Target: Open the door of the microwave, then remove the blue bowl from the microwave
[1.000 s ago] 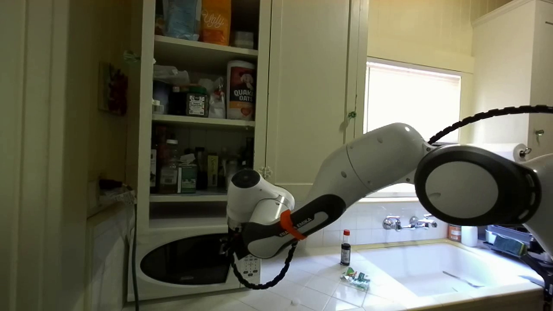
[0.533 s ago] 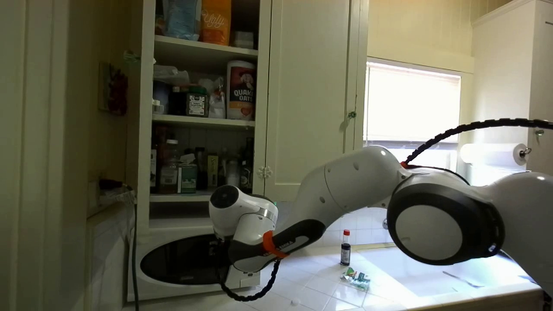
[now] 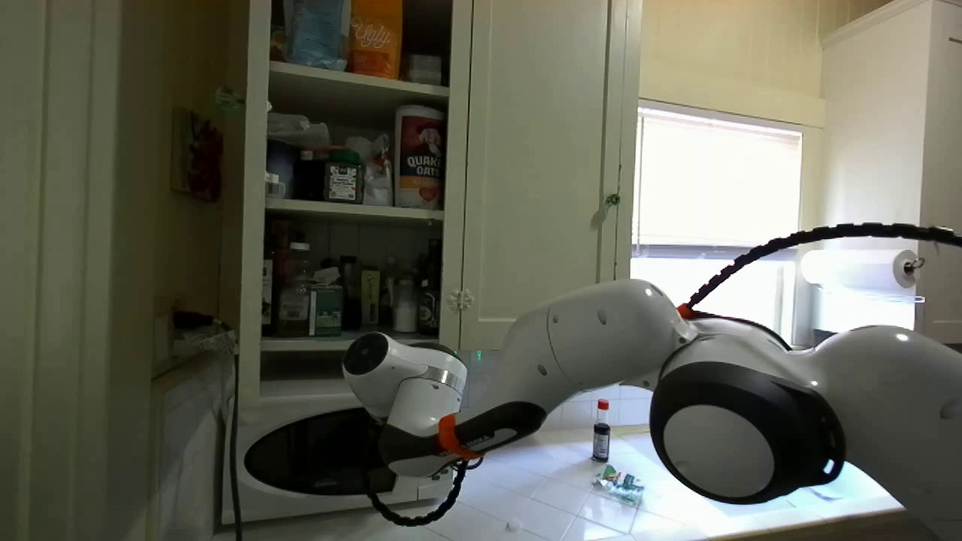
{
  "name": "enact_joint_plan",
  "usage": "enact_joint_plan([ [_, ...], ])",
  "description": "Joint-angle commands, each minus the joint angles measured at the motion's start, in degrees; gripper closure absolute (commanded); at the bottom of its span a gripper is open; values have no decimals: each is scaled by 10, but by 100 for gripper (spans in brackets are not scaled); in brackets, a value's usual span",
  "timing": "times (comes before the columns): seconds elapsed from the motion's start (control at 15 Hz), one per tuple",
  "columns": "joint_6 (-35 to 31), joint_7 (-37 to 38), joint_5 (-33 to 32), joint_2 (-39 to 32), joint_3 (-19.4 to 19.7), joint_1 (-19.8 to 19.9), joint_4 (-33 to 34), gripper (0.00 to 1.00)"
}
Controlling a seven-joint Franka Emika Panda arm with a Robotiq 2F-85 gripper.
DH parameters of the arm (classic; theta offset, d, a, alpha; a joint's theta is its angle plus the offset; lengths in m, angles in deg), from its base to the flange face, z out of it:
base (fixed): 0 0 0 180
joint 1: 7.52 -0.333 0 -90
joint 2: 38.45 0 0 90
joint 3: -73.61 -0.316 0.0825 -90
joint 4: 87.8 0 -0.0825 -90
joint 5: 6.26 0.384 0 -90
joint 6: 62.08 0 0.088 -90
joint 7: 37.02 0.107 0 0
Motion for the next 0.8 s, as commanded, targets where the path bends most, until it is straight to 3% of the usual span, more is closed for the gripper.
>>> enact_joint_plan([
  [0.0,40,44,4,-19,16,-3,28,0],
  [0.53,72,59,17,-18,12,1,28,0],
  [0.73,131,45,44,11,-5,-7,-4,0],
])
